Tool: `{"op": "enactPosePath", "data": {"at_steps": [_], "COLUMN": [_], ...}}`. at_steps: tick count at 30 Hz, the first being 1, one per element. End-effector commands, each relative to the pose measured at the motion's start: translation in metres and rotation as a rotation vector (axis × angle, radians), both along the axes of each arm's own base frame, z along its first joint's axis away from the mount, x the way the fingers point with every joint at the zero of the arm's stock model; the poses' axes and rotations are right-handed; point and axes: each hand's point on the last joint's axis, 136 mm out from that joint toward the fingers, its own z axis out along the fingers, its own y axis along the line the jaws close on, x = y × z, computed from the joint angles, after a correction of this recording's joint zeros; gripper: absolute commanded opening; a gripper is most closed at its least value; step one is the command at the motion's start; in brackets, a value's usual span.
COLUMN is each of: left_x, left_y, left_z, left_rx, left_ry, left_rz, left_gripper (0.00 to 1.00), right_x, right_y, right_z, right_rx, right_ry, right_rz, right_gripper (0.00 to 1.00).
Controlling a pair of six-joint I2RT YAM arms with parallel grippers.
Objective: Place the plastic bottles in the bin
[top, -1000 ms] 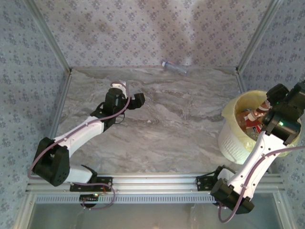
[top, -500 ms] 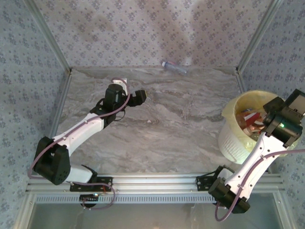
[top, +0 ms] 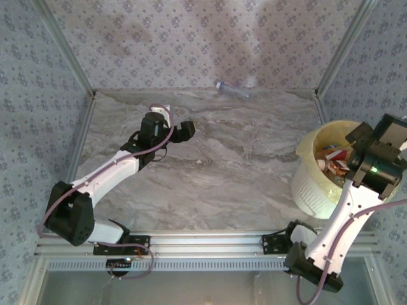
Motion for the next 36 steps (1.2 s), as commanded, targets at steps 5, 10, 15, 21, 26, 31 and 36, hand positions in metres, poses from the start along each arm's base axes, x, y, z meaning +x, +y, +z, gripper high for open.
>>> {"op": "enactPosePath", "data": {"at_steps": [5,10,15,21,26,31,36], "left_x": [0.008,0.006,0.002,-0.003,-0.006,-0.002,0.02], "left_y": [0.007,0.021,0.045,0.068,0.074,0.07,0.064], "left_z": [0.005,0.006,0.005,-0.002,-0.001,0.003,0.008], "left_rx": [-0.008,-0.012,-0.018,-0.049,-0.067,-0.072,-0.103], "left_ry": [-0.01,-0.013,-0.018,0.002,-0.001,-0.036,-0.047], "left_rz": [0.035,0.079,0.162,0.228,0.228,0.199,0.221], "left_gripper": [0.98,0.98,0.98,0.98,0.98,0.98,0.98], "right_x": [0.067,0.114,0.163,0.219,0.269,0.316,0.374], "right_y": [0.079,0.142,0.221,0.304,0.358,0.392,0.398], "right_z": [0.025,0.036,0.041,0.021,-0.011,-0.052,-0.093], "right_rx": [0.01,-0.025,-0.116,-0.171,-0.179,-0.106,-0.07], "right_ry": [-0.105,-0.186,-0.247,-0.276,-0.3,-0.336,-0.357], "right_rz": [0.389,0.627,0.861,1.041,1.116,1.18,1.152], "right_gripper": [1.0,1.0,1.0,1.0,1.0,1.0,1.0]}}
